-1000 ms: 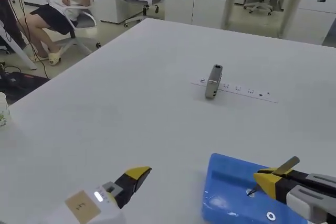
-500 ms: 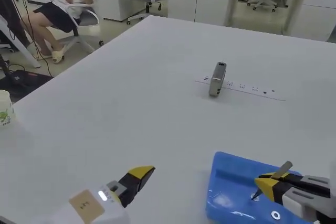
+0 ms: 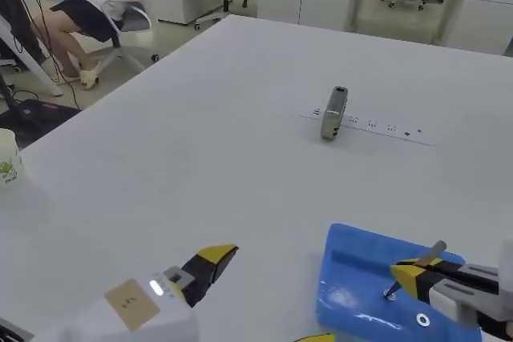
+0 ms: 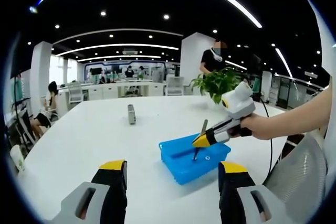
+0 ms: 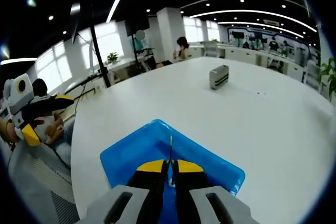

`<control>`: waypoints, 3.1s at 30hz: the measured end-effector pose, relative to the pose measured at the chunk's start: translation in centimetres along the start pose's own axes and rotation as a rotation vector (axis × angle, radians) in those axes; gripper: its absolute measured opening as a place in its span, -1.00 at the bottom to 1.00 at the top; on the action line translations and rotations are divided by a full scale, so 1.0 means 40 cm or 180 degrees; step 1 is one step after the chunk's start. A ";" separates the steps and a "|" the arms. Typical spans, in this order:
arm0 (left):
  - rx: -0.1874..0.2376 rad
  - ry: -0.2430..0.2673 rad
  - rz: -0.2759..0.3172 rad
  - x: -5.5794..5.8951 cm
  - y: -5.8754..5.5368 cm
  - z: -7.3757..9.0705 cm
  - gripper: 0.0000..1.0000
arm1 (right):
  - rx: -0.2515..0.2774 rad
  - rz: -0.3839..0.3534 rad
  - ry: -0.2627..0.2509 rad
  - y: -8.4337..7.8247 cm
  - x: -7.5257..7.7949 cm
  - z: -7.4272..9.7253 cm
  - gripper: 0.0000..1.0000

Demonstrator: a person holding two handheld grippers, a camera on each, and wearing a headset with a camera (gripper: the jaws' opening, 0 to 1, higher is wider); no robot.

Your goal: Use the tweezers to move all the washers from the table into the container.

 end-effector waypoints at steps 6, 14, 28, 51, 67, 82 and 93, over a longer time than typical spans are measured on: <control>0.0012 0.0000 0.0015 -0.001 0.001 0.001 0.40 | -0.0069 0.0053 0.0014 -0.003 -0.016 0.021 -0.95; 0.0000 -0.0027 0.0010 0.002 0.000 0.000 0.40 | -0.0135 0.0163 0.0000 -0.011 -0.009 0.022 -0.94; 0.0034 -0.0006 0.0020 0.003 0.004 0.000 0.41 | 0.0035 0.0081 0.0036 0.017 -0.036 0.046 -0.94; 0.0328 0.0377 -0.0048 -0.024 0.033 0.019 0.41 | 0.0258 0.0037 0.0330 0.000 -0.118 0.193 -0.95; 0.0244 0.0356 -0.0035 -0.026 0.023 0.017 0.31 | 0.0009 -0.0294 0.0242 -0.068 -0.153 0.148 -0.94; 0.0483 0.0237 0.0081 -0.021 0.041 0.022 0.34 | -0.0121 -0.0335 -0.0046 -0.094 -0.184 0.178 -0.94; 0.0558 0.0205 0.0152 -0.020 0.046 0.025 0.32 | -0.0119 -0.0346 -0.0067 -0.091 -0.187 0.160 -0.93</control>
Point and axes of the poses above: the centre of the closed fingertips' face, and the gripper's own axes: z roughly backward along the fingers, x roughly to its right, y roughly out of its top, the point moved 7 cm from there along z, roughly backward along the fingers, and after that the axes turned 15 degrees about x, right-handed, at the moved point
